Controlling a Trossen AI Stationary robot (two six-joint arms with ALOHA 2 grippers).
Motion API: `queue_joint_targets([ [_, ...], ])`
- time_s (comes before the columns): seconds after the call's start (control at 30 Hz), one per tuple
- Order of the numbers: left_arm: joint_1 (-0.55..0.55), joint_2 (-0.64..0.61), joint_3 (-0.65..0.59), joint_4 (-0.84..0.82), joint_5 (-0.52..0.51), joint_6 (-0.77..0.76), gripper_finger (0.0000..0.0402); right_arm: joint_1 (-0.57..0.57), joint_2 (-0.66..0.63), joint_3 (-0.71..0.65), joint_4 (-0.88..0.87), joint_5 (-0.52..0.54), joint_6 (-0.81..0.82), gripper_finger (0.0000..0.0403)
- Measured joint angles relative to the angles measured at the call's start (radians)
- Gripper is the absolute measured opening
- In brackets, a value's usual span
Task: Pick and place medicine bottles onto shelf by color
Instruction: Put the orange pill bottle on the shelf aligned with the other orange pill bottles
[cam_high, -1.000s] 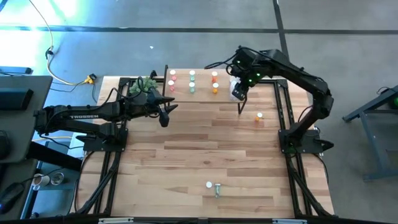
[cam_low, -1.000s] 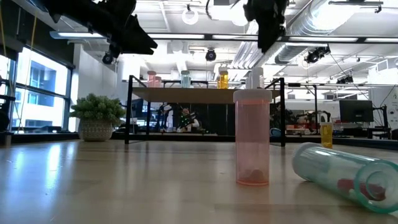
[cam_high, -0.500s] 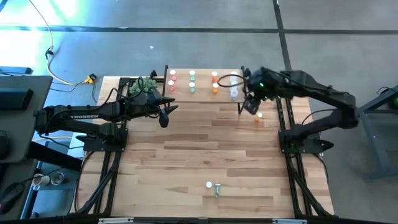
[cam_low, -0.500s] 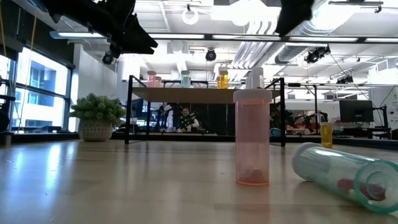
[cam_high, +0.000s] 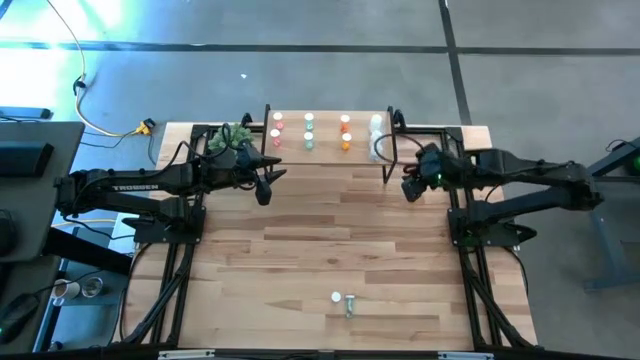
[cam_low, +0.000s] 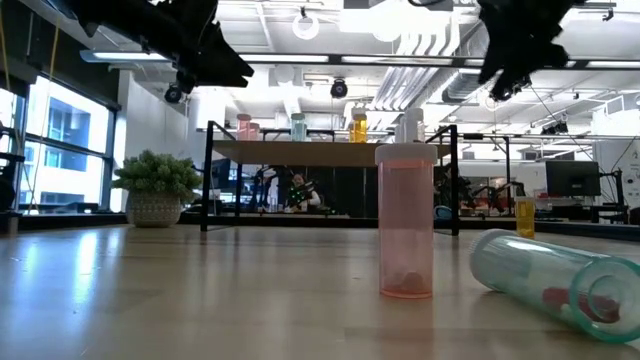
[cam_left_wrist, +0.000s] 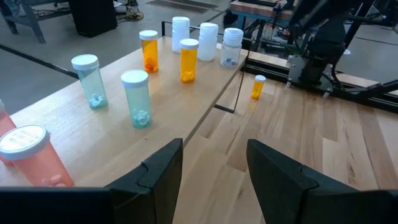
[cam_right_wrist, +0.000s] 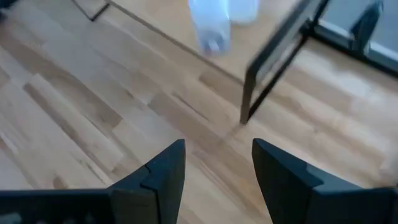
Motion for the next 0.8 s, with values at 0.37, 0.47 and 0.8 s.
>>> queue_joint_targets([
  [0.37, -0.002, 0.0, 0.0, 0.0, 0.001, -0.003, 0.017, 0.233, -0.016, -0.225, 0.019, 0.152, 0.455, 0.0177],
  [0.47, -0.002, 0.0, 0.0, 0.0, 0.001, -0.002, 0.017, 0.288, -0.016, -0.278, 0.033, 0.21, 0.572, 0.0177],
  [0.8, -0.002, 0.0, 0.0, 0.0, 0.001, 0.0, 0.017, 0.415, -0.015, -0.409, 0.09, 0.343, 0.794, 0.0177],
])
